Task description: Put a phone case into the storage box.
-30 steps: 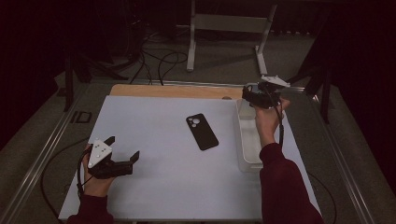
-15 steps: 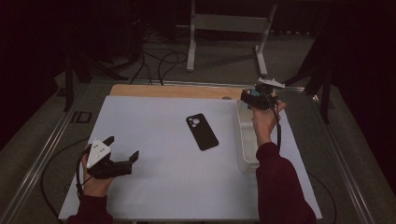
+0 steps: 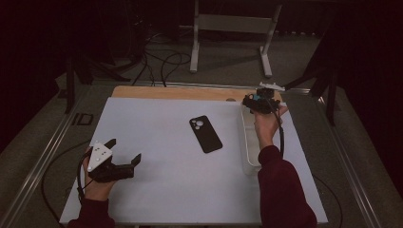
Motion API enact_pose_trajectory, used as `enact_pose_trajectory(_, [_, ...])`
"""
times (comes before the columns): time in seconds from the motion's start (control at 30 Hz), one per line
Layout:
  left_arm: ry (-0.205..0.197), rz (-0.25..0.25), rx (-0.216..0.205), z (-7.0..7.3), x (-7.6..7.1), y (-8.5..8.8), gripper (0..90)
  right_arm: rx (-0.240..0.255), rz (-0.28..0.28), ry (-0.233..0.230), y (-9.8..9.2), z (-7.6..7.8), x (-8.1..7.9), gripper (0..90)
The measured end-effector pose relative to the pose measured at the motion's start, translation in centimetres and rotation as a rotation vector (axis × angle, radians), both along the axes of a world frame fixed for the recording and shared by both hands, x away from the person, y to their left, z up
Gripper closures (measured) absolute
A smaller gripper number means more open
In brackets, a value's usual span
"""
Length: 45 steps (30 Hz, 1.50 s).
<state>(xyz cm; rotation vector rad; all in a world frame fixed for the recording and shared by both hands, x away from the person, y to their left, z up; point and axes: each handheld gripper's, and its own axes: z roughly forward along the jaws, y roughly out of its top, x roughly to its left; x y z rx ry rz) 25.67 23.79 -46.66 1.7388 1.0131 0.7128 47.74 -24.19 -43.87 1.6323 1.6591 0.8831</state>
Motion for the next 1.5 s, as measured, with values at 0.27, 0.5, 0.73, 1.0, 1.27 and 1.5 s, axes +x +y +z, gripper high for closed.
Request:
enact_pose_trajectory(0.27, [0.003,-0.003,0.003,-0.1,0.0,-0.1,0.0,-0.006,0.003,0.025,0.0,-0.7,0.3,16.5])
enact_pose_trajectory(0.5, [0.004,-0.003,0.003,-0.1,0.0,-0.1,0.0,-0.007,0.002,0.021,0.0,-0.8,0.5,16.1])
enact_pose_trajectory(0.73, [0.008,-0.006,0.005,-0.1,0.0,-0.1,0.0,-0.003,0.009,0.01,-0.1,-0.8,0.5,9.4])
enact_pose_trajectory(1.0, [0.008,-0.005,0.008,-0.1,-0.1,-0.2,0.0,0.005,0.008,-0.024,-0.3,-0.2,0.2,8.7])
enact_pose_trajectory(1.27, [0.009,0.002,0.008,-0.1,0.0,-0.1,0.0,-0.004,0.07,-0.041,-0.5,0.7,-0.9,9.0])
enact_pose_trajectory(1.5, [0.012,0.001,0.013,-0.3,0.1,-0.3,0.0,0.006,0.141,-0.047,-0.9,1.3,-2.6,9.7])
